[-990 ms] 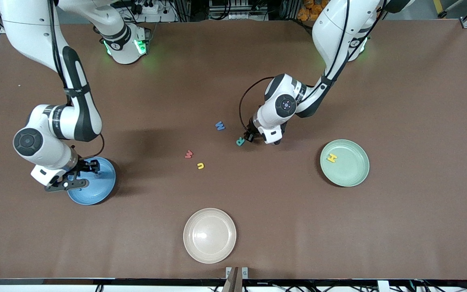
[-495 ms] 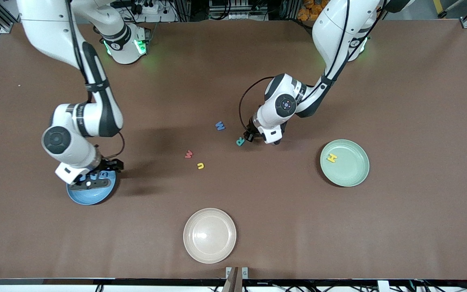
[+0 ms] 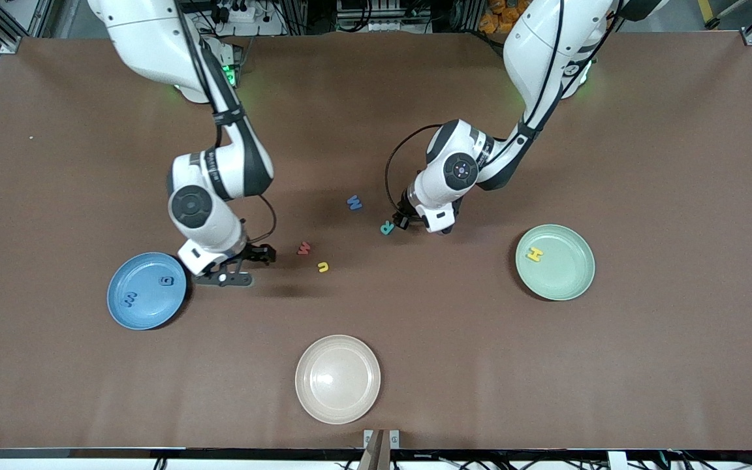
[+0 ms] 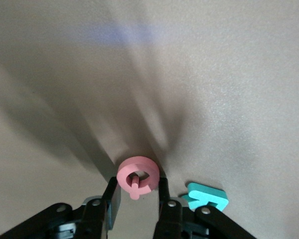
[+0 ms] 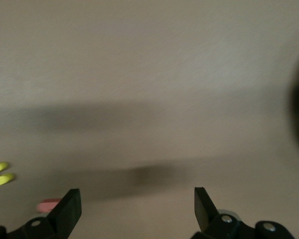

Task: Sort upper and lower case letters into plates
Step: 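Carry the Q toward the green plate while the right gripper grasps pink m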

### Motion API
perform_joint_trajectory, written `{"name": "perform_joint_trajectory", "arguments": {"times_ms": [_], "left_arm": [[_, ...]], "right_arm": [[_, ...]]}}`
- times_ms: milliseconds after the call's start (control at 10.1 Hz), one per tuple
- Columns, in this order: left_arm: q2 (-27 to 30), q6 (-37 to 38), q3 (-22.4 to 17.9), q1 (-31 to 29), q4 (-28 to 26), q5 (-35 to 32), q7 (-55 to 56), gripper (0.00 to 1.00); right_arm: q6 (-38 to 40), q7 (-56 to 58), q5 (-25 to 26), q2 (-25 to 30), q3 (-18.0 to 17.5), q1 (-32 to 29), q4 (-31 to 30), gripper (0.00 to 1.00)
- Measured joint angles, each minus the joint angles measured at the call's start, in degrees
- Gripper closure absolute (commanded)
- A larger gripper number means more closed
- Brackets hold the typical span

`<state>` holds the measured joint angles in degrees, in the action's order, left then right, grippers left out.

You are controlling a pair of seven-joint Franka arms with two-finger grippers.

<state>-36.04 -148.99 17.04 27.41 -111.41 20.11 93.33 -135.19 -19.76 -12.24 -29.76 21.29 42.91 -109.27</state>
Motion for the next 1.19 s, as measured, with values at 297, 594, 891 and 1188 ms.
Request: {"name": "perform_joint_trajectory", "arguments": {"times_ms": [297, 594, 891, 1188], "left_arm": [[-0.04, 1.94, -0.09, -0.12, 1.5, 0.0, 0.0, 0.82], [0.49, 5.99, -0.65, -1.38, 2.71, 0.0, -2.34, 0.83], [5.15, 18.75, -0.95, -9.55, 3.49, -0.01, -14.17, 0.82], [9.35, 31.69, -1.37, -20.24, 3.43, -1.21, -31.66, 0.82]], "right_arm": [[-3.72, -9.28, -0.78, -4.13, -0.31, 6.03, 1.12, 0.0], [-5.01, -10.08, -5.74, -6.42, -1.49, 7.11, 1.76, 0.0], [-4.94, -10.22, -6.49, -6.52, -1.45, 7.07, 1.71, 0.0], [-4.85, -10.31, -10.0, -6.74, -1.96, 7.18, 1.5, 0.0]]}}
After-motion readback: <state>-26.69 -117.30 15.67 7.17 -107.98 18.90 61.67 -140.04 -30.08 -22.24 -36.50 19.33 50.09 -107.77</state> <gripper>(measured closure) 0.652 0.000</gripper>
